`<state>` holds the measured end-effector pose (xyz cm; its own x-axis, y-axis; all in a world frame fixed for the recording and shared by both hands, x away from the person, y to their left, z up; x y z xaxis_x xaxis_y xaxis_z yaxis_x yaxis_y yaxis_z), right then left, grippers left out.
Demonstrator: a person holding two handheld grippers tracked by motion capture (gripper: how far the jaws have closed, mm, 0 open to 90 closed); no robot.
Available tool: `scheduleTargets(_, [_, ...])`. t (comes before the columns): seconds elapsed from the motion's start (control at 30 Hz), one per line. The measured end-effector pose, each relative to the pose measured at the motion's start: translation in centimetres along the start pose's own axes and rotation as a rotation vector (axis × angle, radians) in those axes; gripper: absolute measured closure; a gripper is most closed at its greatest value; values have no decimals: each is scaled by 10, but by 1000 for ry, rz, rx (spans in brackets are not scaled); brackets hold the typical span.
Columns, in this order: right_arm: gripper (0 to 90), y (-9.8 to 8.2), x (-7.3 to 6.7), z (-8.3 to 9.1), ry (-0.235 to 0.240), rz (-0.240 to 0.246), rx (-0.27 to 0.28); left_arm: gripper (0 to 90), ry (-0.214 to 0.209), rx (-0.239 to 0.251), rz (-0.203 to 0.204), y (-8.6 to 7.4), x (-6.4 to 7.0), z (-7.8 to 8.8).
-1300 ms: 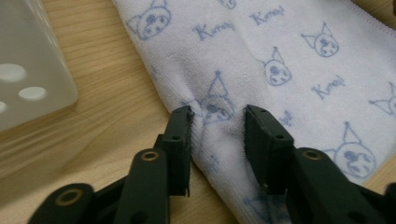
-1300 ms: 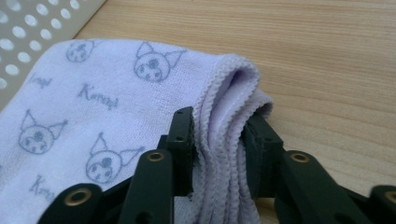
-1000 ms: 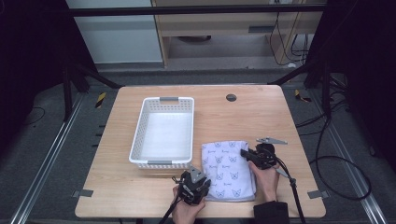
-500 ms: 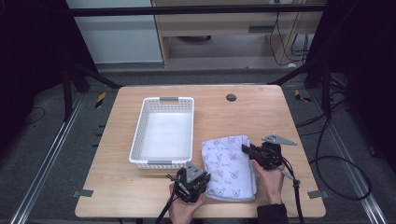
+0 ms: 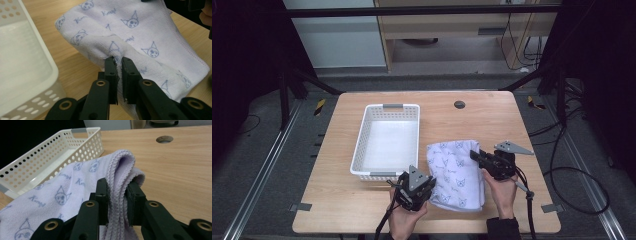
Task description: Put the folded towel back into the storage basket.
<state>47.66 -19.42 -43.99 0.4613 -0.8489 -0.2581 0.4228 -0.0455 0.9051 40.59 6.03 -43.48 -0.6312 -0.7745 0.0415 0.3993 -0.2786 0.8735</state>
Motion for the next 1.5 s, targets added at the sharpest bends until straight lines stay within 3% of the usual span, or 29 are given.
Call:
scheduleTargets(0.5, [747,33,-19,9,7,19,91,833,13,54,-56,39,-18,27])
scheduleTargets(0.77, [747,53,-37,5,-1,59,108,834,16,82,-43,48,-31,39])
scheduleTargets(1.3, [747,79,-74,-12,2,114,145,834,68,134,-32,63,-60,69])
scheduleTargets(1.5, [747,87,-84,-16,3,118,163,834,92,138,-49,68,-66,77])
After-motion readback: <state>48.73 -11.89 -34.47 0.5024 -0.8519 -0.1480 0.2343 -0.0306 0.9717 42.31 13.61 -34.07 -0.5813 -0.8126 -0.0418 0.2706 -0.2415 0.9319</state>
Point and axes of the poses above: each handheld gripper's, and its own axes: z roughly backward along the jaws, y roughly out of its top, x roughly to its right, the point moved 2 cm from there along -z, roughly forward along the jaws, and after that the axes turned 5 degrees about x, right-handed, at the moved point
